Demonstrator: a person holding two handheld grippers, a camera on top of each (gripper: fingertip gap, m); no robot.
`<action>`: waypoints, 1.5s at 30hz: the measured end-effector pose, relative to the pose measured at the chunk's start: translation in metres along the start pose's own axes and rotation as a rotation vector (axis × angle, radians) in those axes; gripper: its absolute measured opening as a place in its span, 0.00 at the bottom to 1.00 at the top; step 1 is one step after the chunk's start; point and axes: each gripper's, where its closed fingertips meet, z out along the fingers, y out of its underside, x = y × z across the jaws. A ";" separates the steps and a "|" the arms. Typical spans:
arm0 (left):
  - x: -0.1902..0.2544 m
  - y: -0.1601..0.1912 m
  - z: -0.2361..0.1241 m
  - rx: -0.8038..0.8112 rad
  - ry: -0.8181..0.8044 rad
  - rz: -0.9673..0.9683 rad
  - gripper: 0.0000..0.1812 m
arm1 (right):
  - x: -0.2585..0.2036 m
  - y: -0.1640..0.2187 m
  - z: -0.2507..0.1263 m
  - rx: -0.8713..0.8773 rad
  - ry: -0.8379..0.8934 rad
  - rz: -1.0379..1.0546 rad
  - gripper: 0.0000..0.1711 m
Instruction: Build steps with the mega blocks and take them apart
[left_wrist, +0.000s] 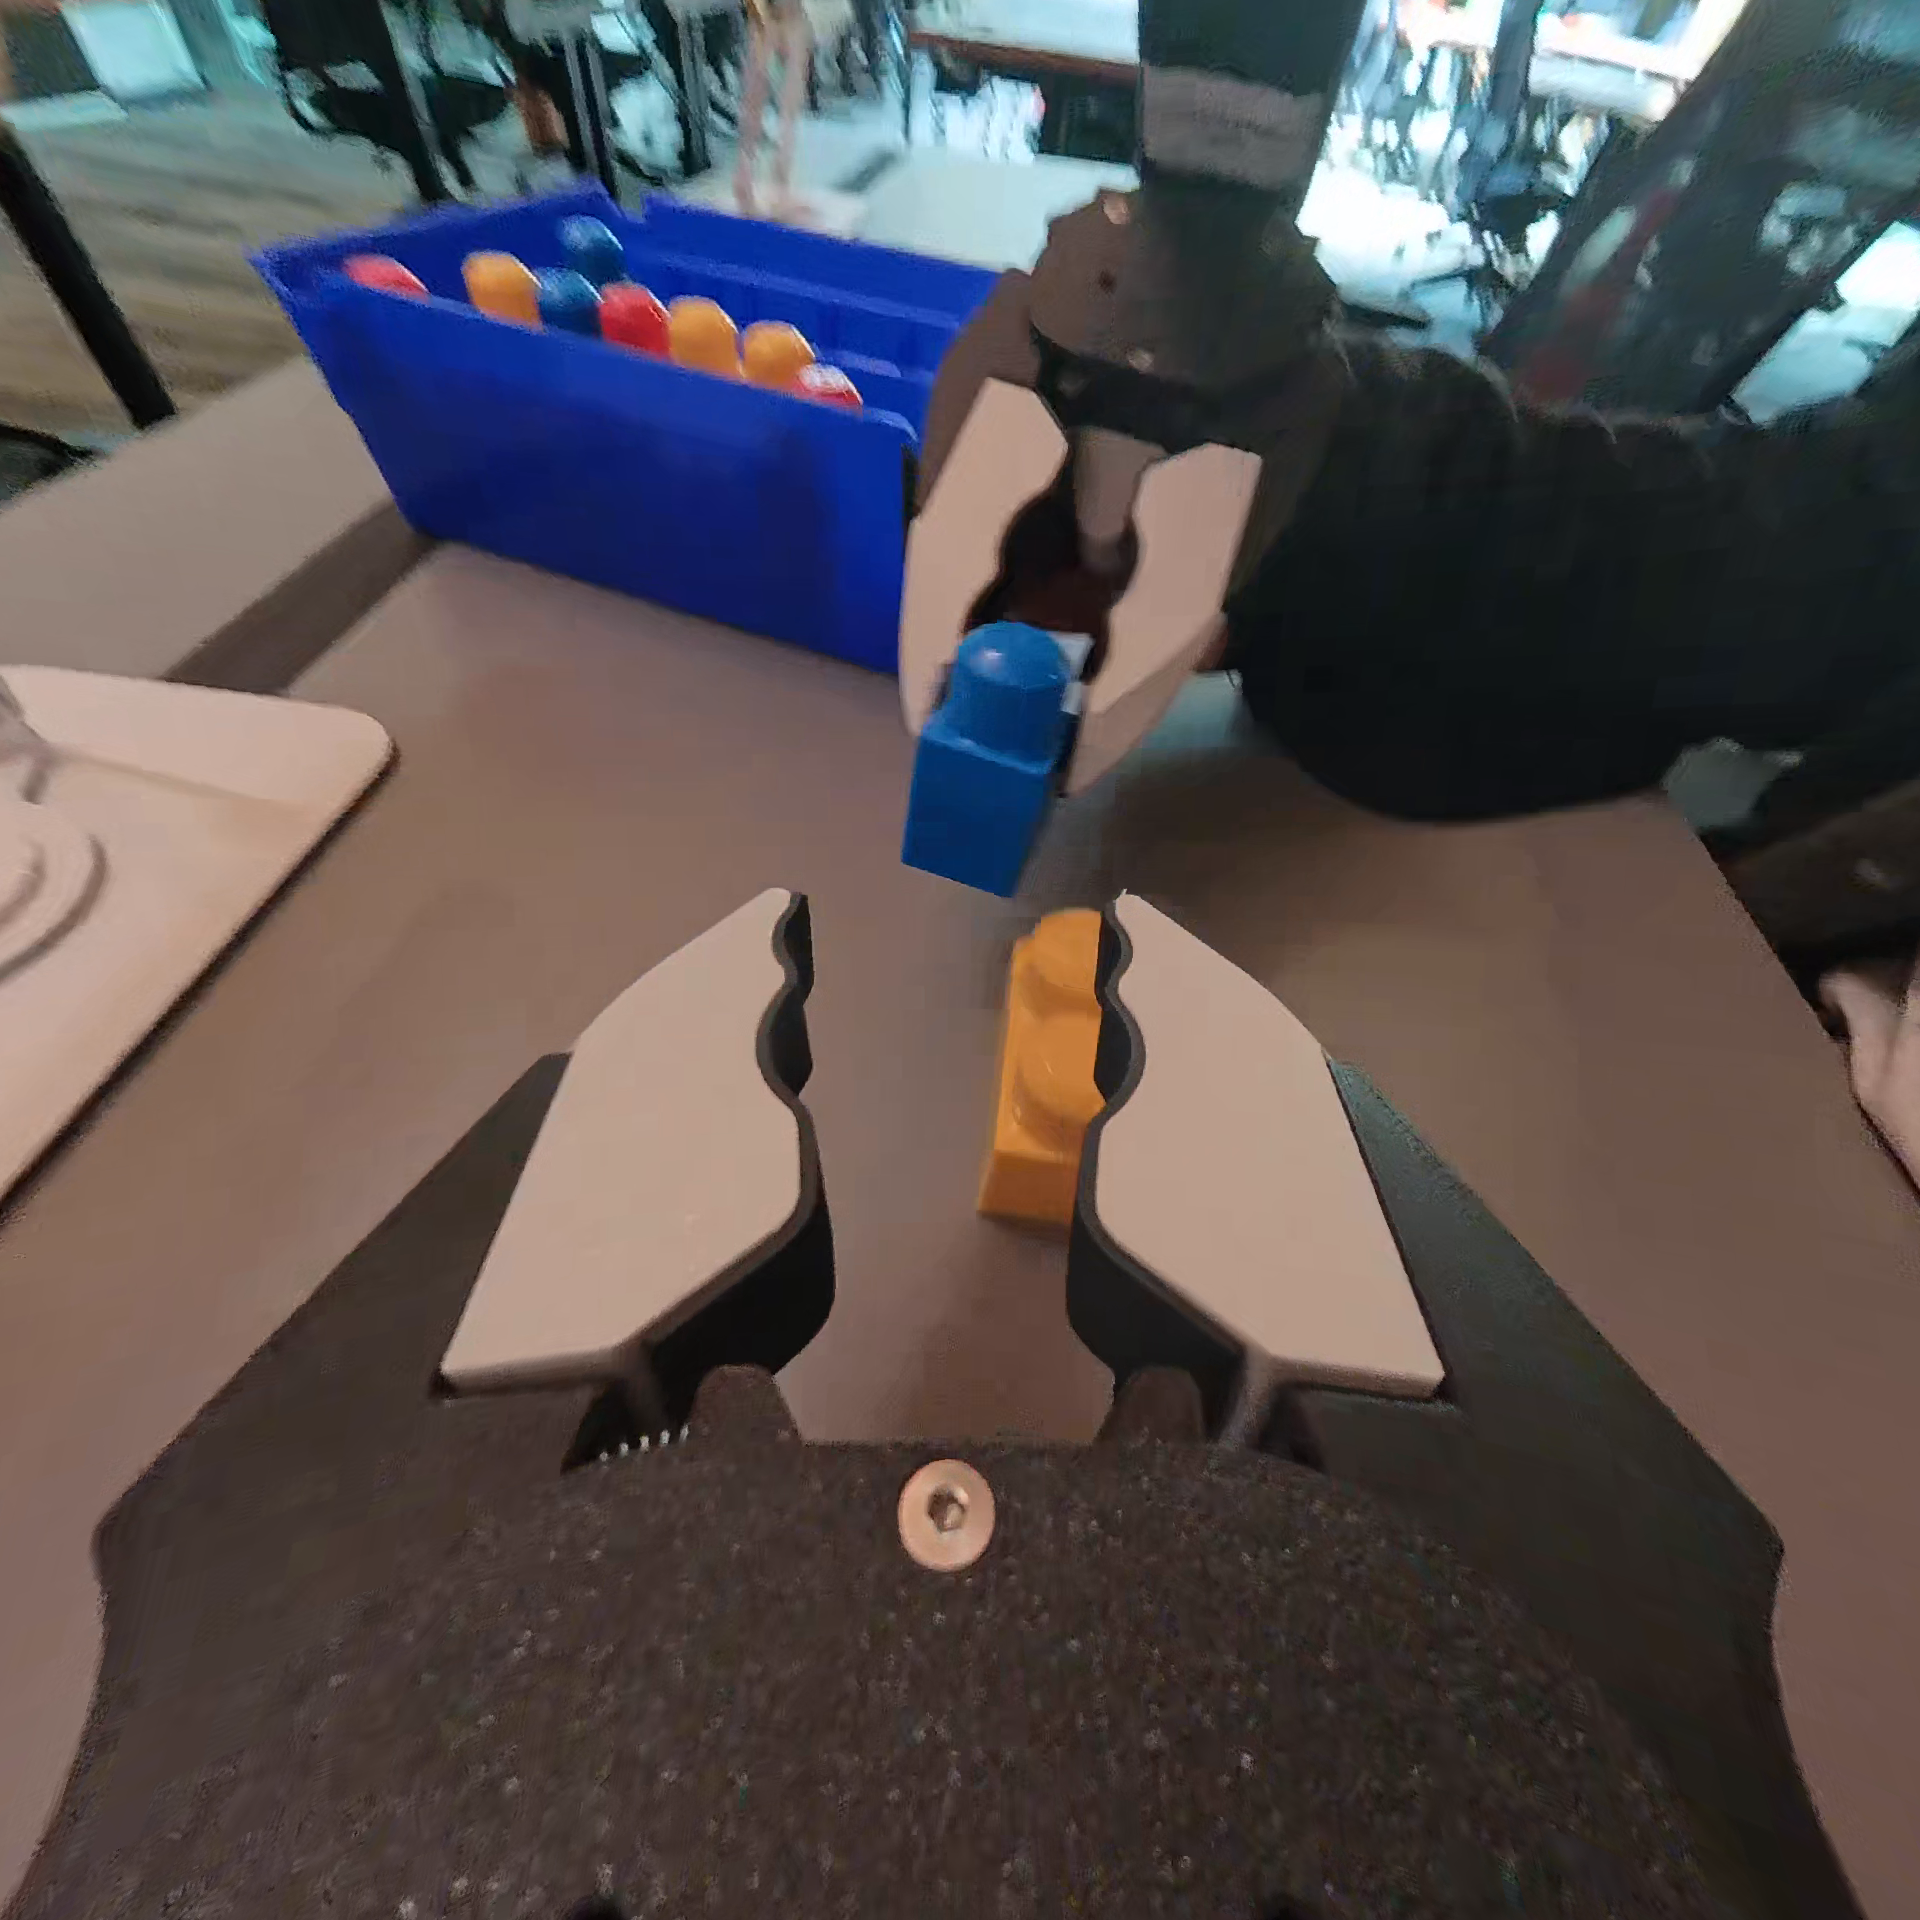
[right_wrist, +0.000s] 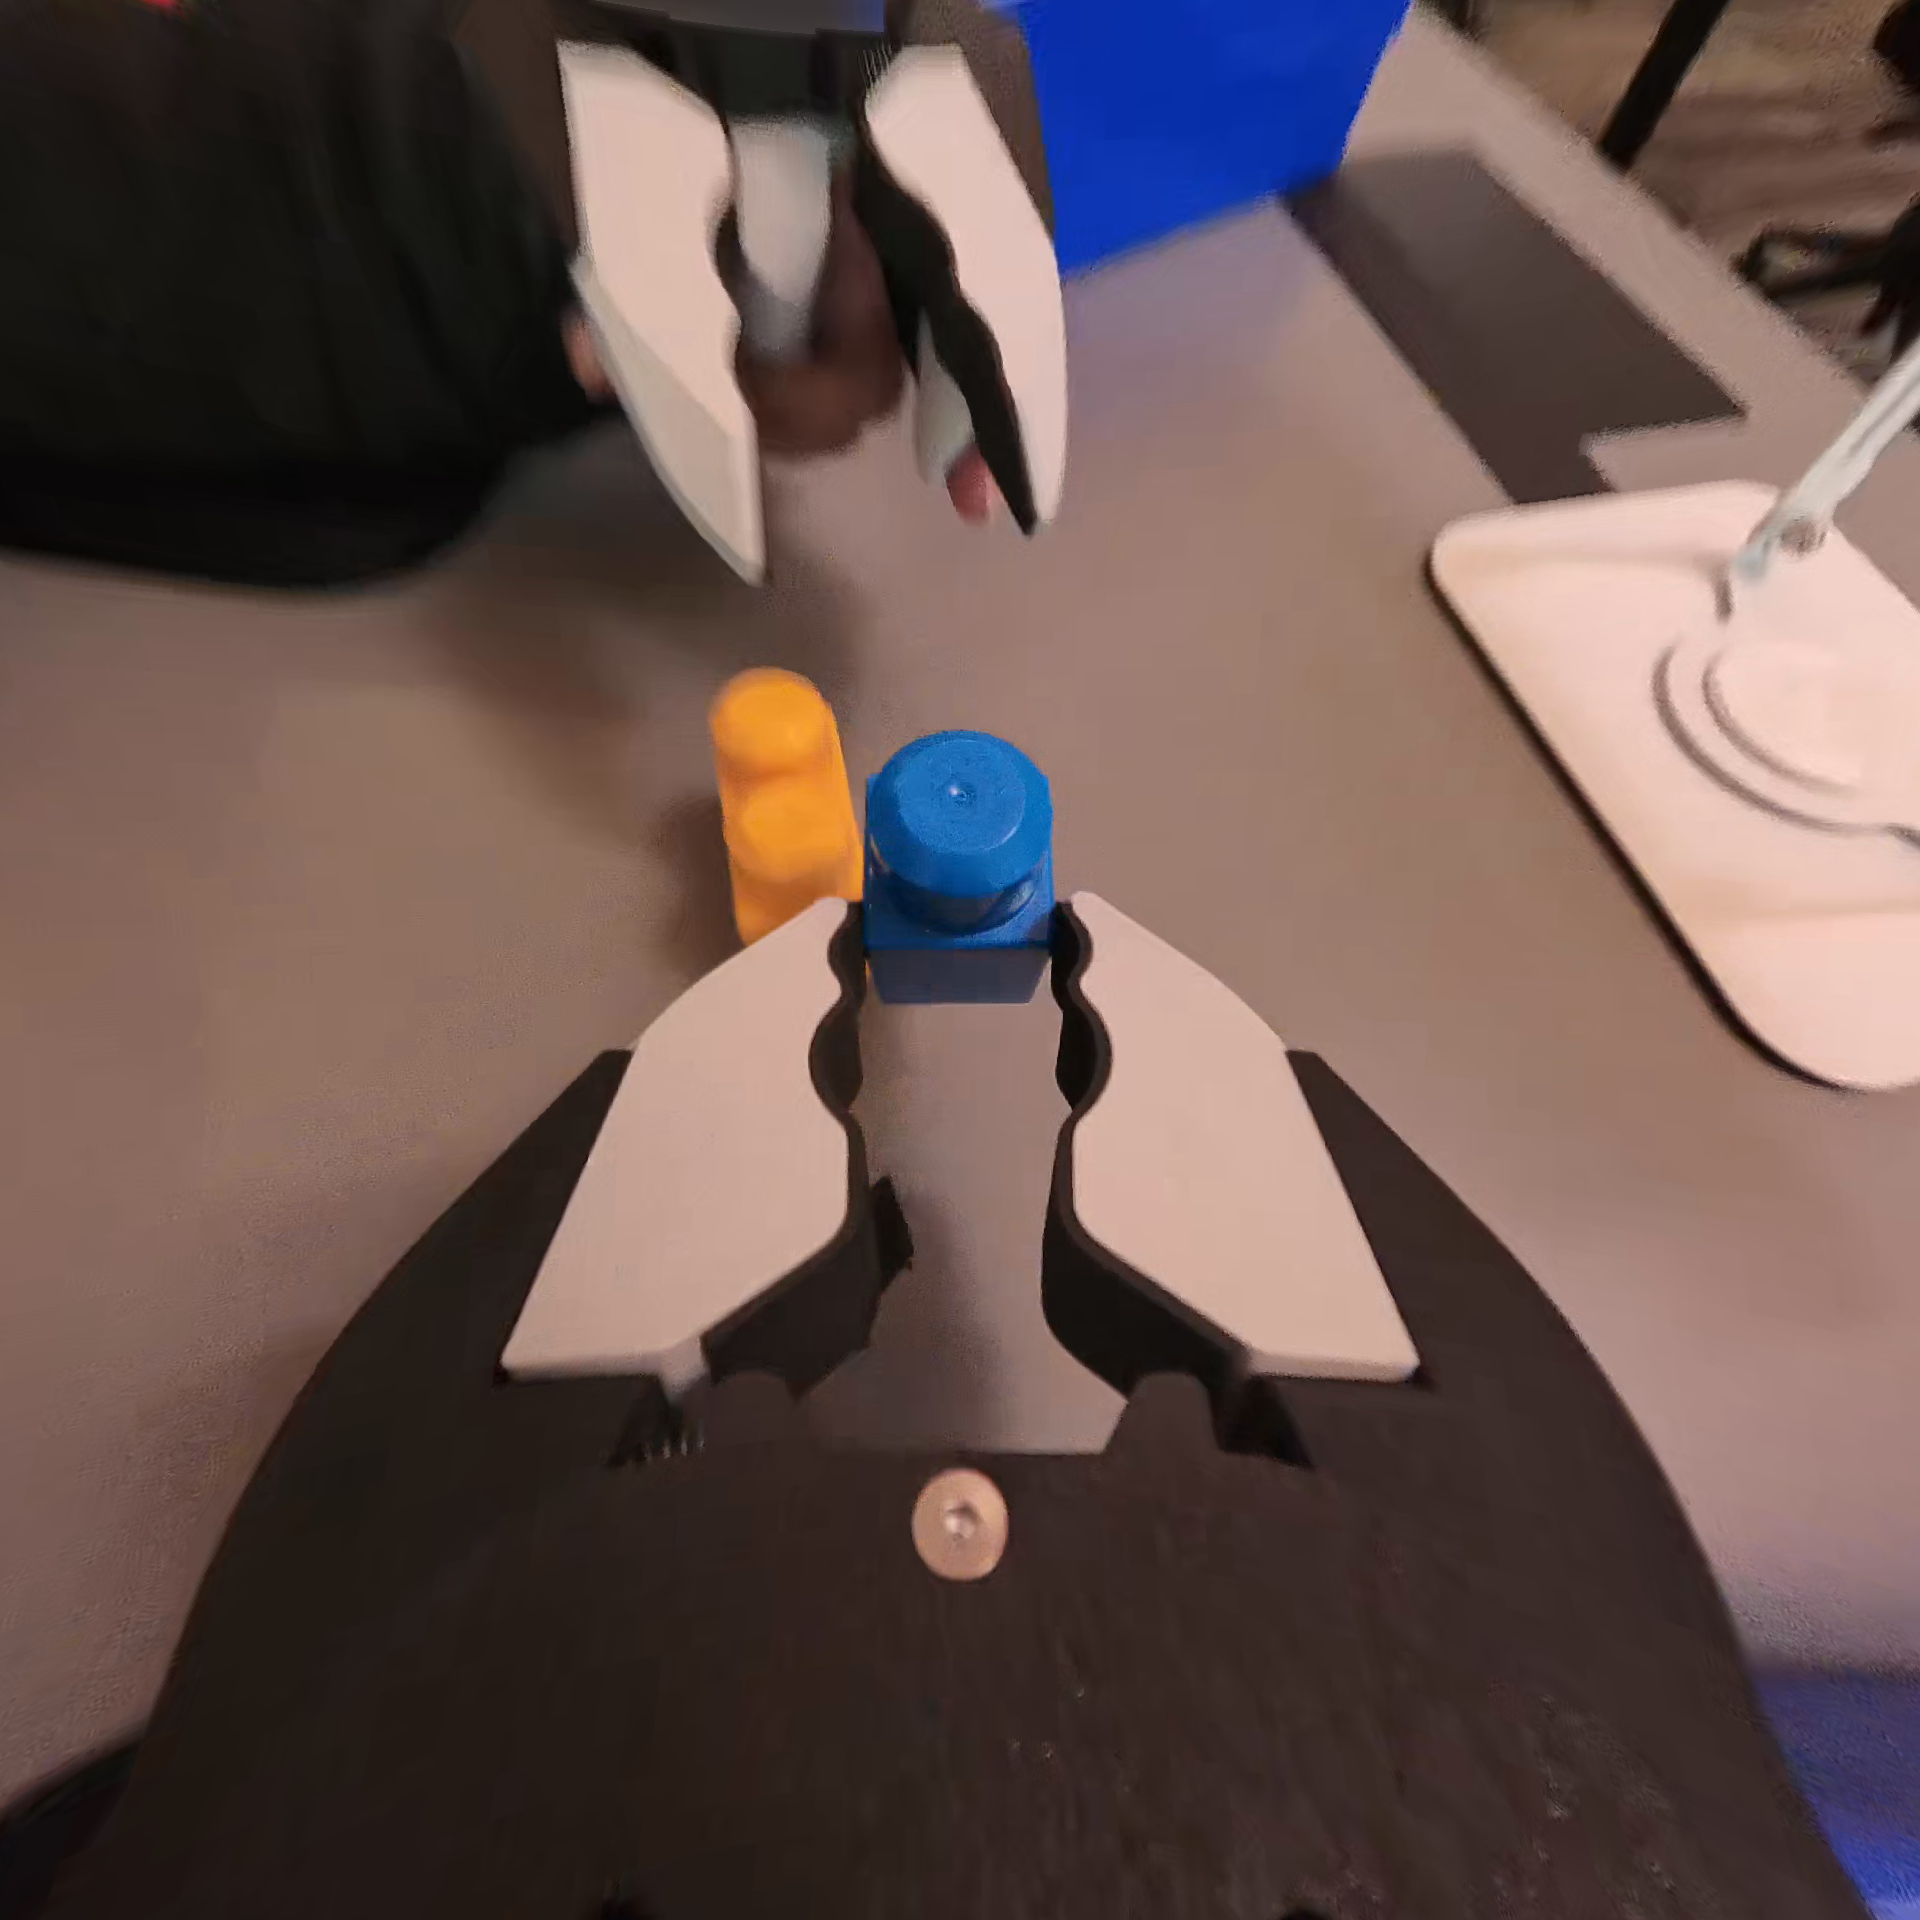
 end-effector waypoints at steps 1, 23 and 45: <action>0.005 0.007 0.002 -0.038 0.027 0.002 0.30 | 0.002 0.009 0.002 -0.044 0.008 -0.012 0.20; 0.023 0.087 0.031 -0.465 0.069 0.193 0.21 | 0.006 0.045 0.016 -0.184 0.011 -0.021 0.24; 0.039 0.041 0.025 -0.323 0.081 0.270 0.20 | -0.051 -0.020 0.026 -0.046 -0.046 -0.222 0.19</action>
